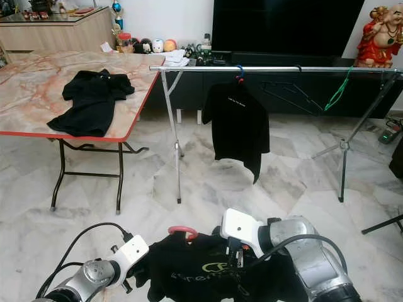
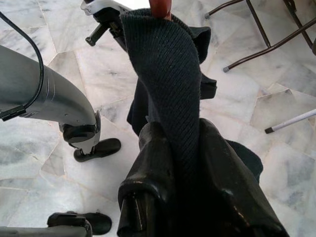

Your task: Hang hanger

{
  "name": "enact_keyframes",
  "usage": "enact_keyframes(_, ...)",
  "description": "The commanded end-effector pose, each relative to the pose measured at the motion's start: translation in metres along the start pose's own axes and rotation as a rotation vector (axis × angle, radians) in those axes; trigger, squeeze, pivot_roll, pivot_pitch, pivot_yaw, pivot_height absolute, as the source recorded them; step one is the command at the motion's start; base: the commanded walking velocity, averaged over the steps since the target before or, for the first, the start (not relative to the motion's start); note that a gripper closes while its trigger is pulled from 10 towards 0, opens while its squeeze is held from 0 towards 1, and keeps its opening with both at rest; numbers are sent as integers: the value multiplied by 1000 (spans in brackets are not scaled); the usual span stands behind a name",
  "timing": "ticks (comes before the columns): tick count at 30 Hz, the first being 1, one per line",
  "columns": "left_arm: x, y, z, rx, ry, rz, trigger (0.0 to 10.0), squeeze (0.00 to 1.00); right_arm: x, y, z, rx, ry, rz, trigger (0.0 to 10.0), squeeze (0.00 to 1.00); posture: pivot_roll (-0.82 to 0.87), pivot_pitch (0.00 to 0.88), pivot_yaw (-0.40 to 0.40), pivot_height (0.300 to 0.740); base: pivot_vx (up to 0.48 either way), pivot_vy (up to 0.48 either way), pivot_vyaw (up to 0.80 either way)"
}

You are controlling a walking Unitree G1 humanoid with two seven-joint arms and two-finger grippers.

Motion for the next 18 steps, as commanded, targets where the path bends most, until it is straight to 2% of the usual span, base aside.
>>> enact_keyframes(1, 1, -2, -1, 1, 6, 0, 0, 0, -9, 14, -3, -26, -25, -55, 10000, 0, 6, 19, 11, 740, 0, 0, 0)
enact_keyframes(12, 4, -1, -1, -11, 19, -25, 0, 0, -10, 11, -1, -5, -45, -56, 10000, 0, 8, 9, 19, 740, 0, 0, 0)
enact_keyframes(15, 8, -2, -3, -4, 35, -25, 0, 0, -12, -5, -1, 107, -66, -57, 10000, 0, 10, 7, 22, 740, 0, 0, 0)
enact_keyframes(16, 12, -4, -4, 0, 51, -28, 0, 0, -11, -26, -3, 238, -72, -36, 10000, 0, 11, 7, 22, 740, 0, 0, 0)
enact_keyframes(18, 14, -5, -5, 2, 65, -37, 0, 0, -11, -40, -5, 327, -88, -23, 10000, 0, 11, 7, 22, 740, 0, 0, 0)
Point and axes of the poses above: a point about 5 cm out from each wrist's last joint towards the gripper, its own z axis pointing out of the wrist towards the gripper, its own y axis along the axis of the wrist's last joint, x = y × z, the point moved 2 cm from there along z, pointing out of the wrist towards the gripper, and after that the axes turned 14 degrees about -z, right-handed, at the moved point
